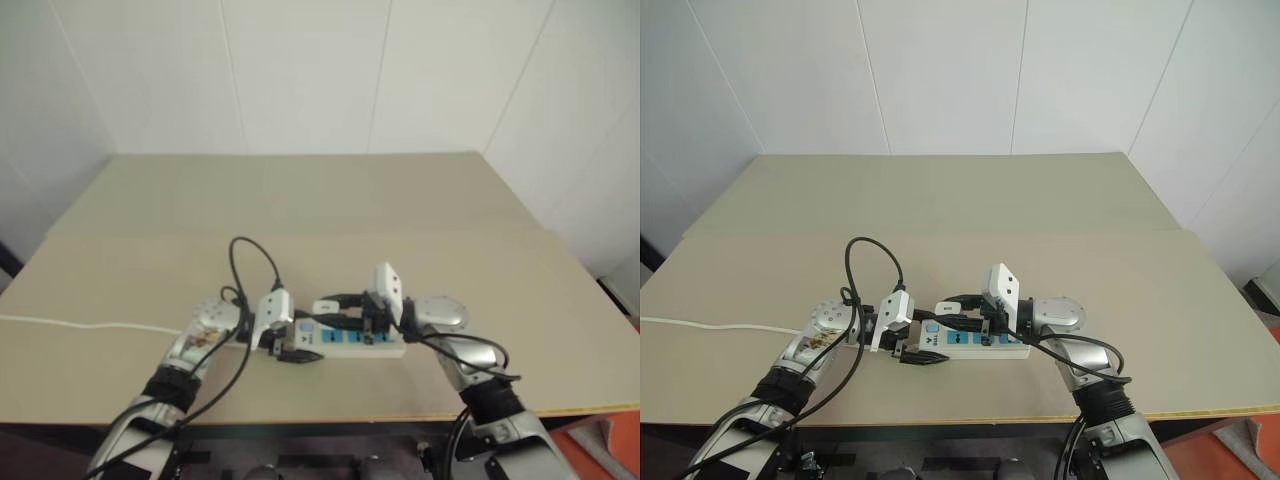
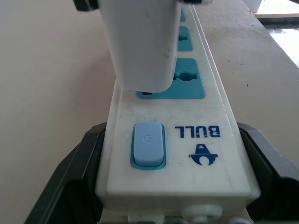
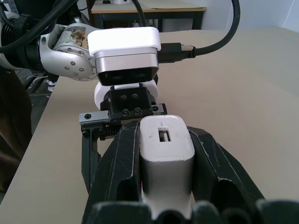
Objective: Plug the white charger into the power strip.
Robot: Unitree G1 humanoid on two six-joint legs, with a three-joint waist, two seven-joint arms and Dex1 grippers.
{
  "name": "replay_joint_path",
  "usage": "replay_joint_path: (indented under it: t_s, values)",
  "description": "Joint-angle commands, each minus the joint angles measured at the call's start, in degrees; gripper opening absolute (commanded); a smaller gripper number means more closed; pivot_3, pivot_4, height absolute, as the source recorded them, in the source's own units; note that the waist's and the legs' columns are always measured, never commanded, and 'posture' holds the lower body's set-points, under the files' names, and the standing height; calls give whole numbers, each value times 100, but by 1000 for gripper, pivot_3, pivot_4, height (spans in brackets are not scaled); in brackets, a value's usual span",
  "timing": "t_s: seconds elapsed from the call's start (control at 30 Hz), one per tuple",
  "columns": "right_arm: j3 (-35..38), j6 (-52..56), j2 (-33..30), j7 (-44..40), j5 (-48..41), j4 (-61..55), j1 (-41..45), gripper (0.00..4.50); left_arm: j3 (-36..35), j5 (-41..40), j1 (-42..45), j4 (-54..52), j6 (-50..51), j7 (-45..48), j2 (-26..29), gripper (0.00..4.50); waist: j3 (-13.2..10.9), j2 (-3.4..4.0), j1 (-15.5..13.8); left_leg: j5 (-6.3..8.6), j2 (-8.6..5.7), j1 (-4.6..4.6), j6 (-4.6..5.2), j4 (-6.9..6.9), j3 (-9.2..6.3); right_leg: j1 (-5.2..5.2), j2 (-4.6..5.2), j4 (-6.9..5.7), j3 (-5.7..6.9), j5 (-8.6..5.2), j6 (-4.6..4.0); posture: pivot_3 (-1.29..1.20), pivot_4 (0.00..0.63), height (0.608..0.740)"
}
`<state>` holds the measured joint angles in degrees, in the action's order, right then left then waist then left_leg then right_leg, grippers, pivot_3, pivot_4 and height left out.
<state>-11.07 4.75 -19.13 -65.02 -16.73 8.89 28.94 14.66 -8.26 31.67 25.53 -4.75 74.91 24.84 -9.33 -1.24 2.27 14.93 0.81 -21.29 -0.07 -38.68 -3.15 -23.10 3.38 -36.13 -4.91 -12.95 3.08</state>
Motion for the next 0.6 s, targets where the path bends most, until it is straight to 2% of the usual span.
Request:
replay_joint_path:
  t_s: [0.03, 0.6]
  values:
    - [10, -201, -29, 15, 75, 40, 1, 1175, 93, 191, -2, 66, 68, 11, 122, 3310, 0, 0, 3, 0, 0, 0, 0, 0, 0, 0, 0, 0, 0, 0, 0, 0, 150, 740]
    - [122, -919, -455, -308, 299, 1068, 23, 1175, 101, 175, -56, -14, 88, 122, 289, 3310, 0, 0, 3, 0, 0, 1, 0, 5, 0, 1, 0, 3, 0, -1, -1, 0, 150, 740]
